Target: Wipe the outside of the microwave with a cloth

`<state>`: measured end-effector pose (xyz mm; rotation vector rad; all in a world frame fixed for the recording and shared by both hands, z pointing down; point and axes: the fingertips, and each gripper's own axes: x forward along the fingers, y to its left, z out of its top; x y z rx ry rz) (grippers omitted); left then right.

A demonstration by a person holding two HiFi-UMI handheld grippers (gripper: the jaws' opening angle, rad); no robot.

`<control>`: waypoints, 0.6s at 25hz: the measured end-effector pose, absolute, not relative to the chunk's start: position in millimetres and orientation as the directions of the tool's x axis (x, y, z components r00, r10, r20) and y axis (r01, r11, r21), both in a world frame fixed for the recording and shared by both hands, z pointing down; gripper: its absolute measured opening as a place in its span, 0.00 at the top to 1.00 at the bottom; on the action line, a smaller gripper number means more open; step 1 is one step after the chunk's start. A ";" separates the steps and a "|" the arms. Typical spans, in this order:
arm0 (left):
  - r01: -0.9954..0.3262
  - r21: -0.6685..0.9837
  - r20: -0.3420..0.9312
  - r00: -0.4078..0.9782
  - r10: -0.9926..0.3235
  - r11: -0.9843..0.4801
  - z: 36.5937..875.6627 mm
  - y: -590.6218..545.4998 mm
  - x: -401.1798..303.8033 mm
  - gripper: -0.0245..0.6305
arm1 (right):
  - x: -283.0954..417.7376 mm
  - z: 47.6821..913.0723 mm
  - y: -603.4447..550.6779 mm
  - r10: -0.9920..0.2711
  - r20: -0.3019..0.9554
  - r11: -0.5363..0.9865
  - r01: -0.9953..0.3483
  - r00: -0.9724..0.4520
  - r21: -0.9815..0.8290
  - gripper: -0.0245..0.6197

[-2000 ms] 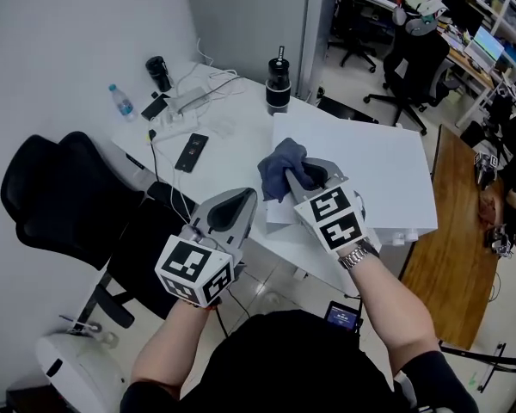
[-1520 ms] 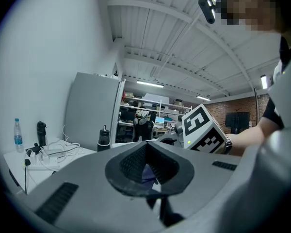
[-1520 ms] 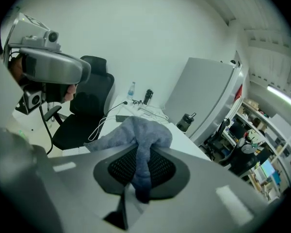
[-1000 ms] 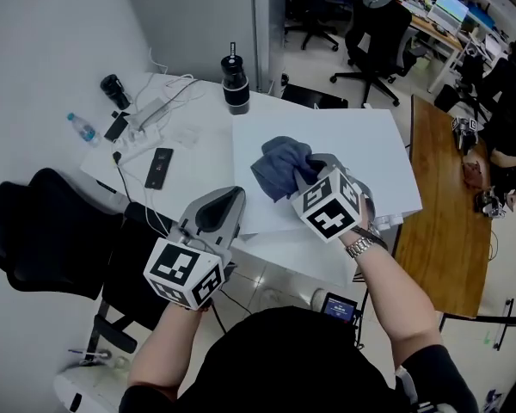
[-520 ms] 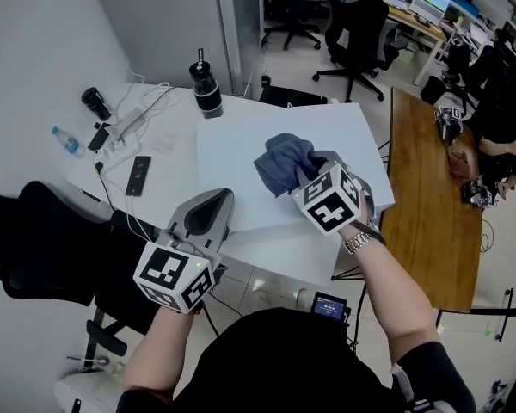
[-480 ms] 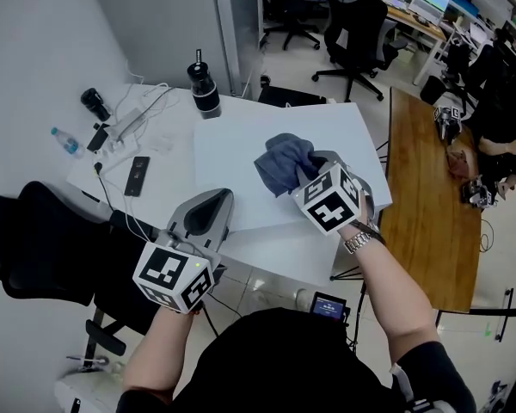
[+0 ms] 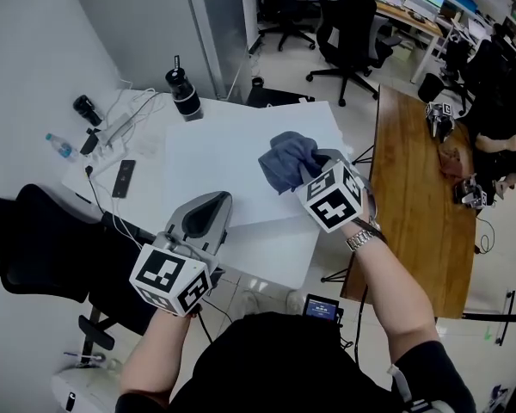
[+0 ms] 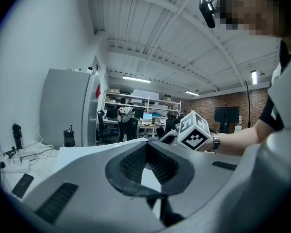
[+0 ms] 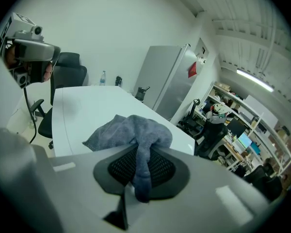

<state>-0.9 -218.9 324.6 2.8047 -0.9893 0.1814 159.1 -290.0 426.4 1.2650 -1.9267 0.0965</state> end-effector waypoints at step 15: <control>-0.628 0.079 0.203 0.771 -0.604 -0.774 326.5 -203.6 79.8 0.96 | 231.1 426.9 -287.5 -0.793 0.576 0.439 -0.841 -0.197 0.317 0.88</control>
